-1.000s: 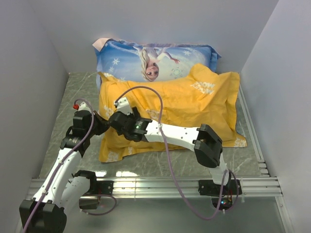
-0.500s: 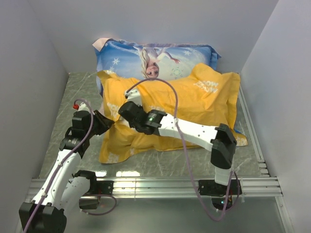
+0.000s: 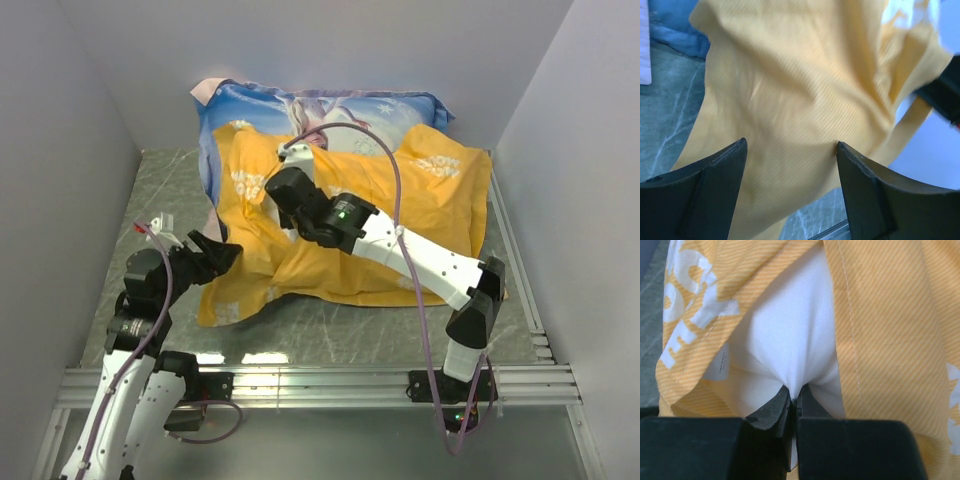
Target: Remove the pillowcase from the pillow
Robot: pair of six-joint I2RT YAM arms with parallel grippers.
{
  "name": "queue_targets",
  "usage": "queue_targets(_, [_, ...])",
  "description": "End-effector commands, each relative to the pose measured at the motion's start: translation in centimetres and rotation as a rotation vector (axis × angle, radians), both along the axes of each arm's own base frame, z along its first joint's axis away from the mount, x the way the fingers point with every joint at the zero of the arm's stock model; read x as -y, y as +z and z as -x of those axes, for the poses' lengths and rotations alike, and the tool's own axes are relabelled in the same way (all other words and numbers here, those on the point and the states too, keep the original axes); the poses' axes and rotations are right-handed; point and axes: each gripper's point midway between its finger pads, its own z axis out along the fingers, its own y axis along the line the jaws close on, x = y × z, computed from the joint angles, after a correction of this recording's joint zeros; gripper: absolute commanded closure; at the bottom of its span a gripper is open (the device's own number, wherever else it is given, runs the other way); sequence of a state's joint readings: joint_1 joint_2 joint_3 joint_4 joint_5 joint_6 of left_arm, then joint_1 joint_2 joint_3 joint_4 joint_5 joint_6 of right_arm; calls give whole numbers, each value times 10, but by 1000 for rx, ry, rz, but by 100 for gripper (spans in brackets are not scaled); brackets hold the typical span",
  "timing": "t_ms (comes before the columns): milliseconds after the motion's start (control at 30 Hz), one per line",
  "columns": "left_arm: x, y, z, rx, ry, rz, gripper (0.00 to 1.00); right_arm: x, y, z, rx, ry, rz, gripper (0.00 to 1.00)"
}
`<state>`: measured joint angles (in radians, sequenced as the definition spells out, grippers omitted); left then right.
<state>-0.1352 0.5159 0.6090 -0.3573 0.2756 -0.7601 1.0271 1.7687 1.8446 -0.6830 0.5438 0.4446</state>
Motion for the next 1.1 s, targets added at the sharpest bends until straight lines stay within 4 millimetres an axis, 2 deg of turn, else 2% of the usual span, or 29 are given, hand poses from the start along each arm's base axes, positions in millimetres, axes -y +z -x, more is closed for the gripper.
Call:
queue_targets(0, [7,8,14,16,-65,-16,22,49,89,-29,181,-158,-91,100])
queue_targets(200, [14,13,26,27,-97,18,22,70,117,-31,214,-178,-136,100])
queue_targets(267, [14,15,29,38,-99,25,23,77,121,-34,217,-192,-140,100])
queue_targets(367, [15,16,29,47,-103,34,32,81,131,-31,226,-187,-164,100])
queue_targets(400, [16,17,28,45,-106,45,37,85,135,-30,233,-191,-171,100])
queue_targets(433, [16,19,27,50,-102,48,51,86,137,-29,236,-193,-176,100])
queue_targets(500, [15,21,24,40,-87,52,70,93,142,-27,244,-201,-183,100])
queue_targets(533, [12,21,22,34,-68,50,85,94,143,-26,247,-202,-184,100])
queue_targets(600, [1,21,18,17,10,37,98,101,144,-23,250,-208,-181,100])
queue_targets(667, [-15,16,12,-18,114,19,99,107,144,-22,250,-213,-194,100])
queue_targets(767, [-36,1,3,-98,251,-6,99,128,143,-14,249,-222,-233,100])
queue_targets(800, [-37,-2,2,-117,266,-1,99,133,146,-12,256,-225,-250,100])
queue_targets(900, [-59,-17,-9,-160,402,-36,99,161,152,-5,268,-252,-287,100])
queue_targets(1067, [-68,-32,-18,-182,474,-20,99,198,157,4,286,-287,-330,100])
